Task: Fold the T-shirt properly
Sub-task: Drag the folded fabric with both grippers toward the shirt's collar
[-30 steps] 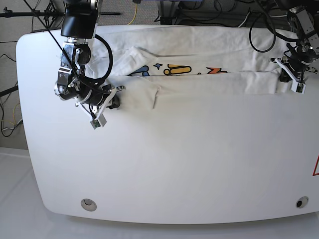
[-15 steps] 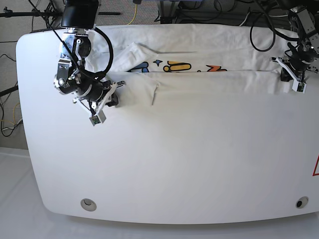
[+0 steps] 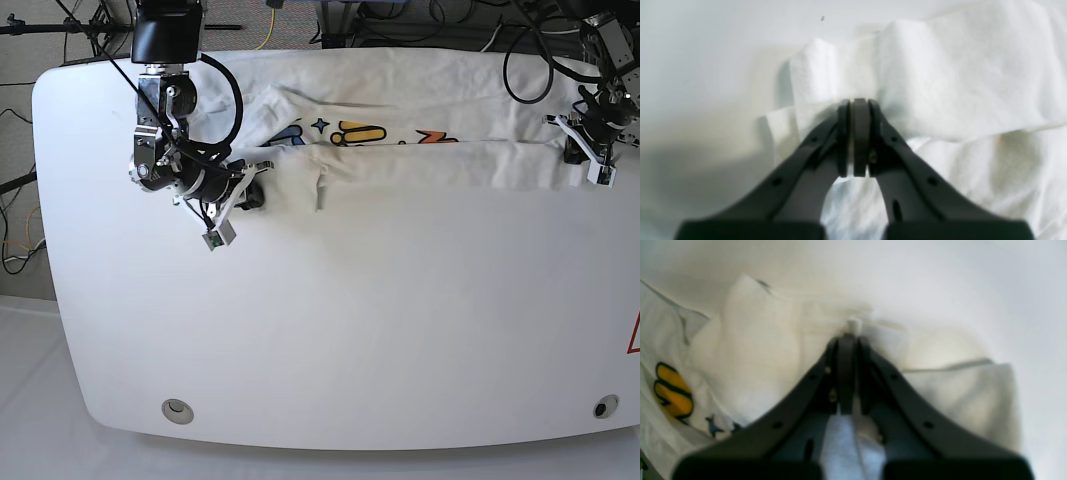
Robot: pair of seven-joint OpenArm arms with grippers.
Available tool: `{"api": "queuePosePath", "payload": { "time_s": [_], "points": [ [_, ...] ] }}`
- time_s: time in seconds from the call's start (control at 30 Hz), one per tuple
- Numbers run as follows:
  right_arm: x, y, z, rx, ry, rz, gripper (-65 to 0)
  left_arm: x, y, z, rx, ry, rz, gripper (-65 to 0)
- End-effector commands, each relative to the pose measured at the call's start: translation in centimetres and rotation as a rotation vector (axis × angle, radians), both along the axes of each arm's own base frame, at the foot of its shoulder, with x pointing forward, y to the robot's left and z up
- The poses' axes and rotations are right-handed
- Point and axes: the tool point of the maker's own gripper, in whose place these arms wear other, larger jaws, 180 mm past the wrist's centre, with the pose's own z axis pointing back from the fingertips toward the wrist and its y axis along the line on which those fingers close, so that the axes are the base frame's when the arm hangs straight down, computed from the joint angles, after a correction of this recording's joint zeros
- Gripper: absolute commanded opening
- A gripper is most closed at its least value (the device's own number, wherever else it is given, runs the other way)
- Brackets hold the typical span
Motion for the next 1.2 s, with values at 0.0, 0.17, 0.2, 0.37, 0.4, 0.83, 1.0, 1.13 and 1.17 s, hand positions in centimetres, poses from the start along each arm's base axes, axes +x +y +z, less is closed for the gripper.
{"api": "queuePosePath", "payload": {
  "time_s": [0.0,0.17,0.2,0.37,0.4,0.83,1.0,1.13,1.17],
  "points": [
    [-0.7,-0.4,-1.0,-0.028,0.041,0.001,-64.5,0.3,0.4,0.3,0.013,-0.005,-0.003,-64.6],
    [-0.7,-0.2,-0.6,-0.031,0.027,0.018,-64.4,0.3,0.4,-0.1,0.000,-0.001,0.006,-64.5],
    [-0.7,-0.2,-0.6,-0.032,0.025,0.025,-64.5,0.3,0.4,-0.2,-0.004,0.001,0.008,-64.4],
    [-1.6,0.8,-0.8,-0.042,0.034,0.095,-64.6,-0.3,0.6,-1.4,-0.031,0.022,0.026,-63.1],
    [-1.7,0.9,-0.9,-0.043,0.035,0.101,-64.6,-0.4,0.6,-1.5,-0.035,0.023,0.029,-62.9],
    [-5.9,4.7,2.8,0.111,0.016,0.220,-64.3,0.0,0.8,-0.9,-0.023,0.004,0.026,-62.9],
    [-6.6,5.0,2.8,0.129,0.023,0.214,-63.7,0.5,0.9,0.0,-0.017,-0.024,0.029,-63.0],
    [-5.3,3.2,0.9,0.046,0.033,0.160,-63.3,1.0,1.0,0.4,-0.020,-0.041,0.036,-62.9],
    [-5.1,2.9,0.5,0.028,0.037,0.152,-63.3,1.1,1.0,0.5,-0.021,-0.042,0.037,-62.8]
  ]
}}
